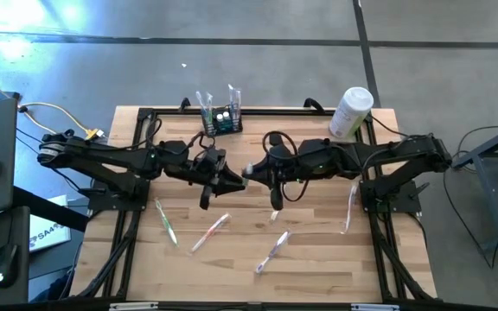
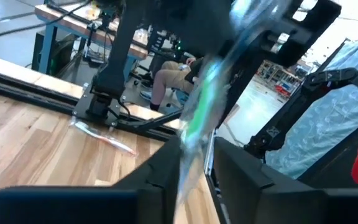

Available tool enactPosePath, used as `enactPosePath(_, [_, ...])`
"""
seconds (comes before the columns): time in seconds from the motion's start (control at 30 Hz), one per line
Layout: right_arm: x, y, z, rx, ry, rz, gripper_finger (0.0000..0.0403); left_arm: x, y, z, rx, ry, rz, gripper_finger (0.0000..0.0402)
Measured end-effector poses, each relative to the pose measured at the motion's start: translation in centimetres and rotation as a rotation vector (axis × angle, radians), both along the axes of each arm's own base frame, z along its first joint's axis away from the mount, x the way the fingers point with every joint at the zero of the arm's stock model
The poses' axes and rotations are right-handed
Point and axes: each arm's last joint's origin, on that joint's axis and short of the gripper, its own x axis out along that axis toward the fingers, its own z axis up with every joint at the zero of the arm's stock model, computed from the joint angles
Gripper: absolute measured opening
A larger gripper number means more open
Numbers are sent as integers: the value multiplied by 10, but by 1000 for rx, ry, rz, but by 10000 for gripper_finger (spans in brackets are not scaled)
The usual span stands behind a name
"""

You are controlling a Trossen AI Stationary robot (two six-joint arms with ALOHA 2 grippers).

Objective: Pick & Place toothbrushing station
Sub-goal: Put the top green toothbrush into the black wire organizer

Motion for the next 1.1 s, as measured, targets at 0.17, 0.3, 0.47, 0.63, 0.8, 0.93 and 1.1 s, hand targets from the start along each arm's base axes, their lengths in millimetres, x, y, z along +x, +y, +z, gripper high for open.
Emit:
enactPosePath(0.17, [-4,-1,1,58,10,-60,13,-3,0,3,9,-19,-15,167])
enactPosePath(0.3, [-12,-6,7,16,1,-155,13,-8,0,4,-16,14,-25,217])
enactPosePath(0.47, [-16,-27,10,-1,-8,-367,13,-28,3,6,-101,115,3,231])
enactPosePath(0.63, [-10,-50,13,-20,-59,-441,13,-57,6,6,-111,239,53,223])
enactPosePath(0.8, [8,-73,-1,-23,-34,-396,13,-83,9,6,-102,324,77,216])
enactPosePath(0.93, [21,-97,-14,7,-21,-349,13,-96,10,7,-133,353,84,216])
enactPosePath(1.1, [25,-127,-14,9,-76,-381,13,-101,11,3,-171,405,93,216])
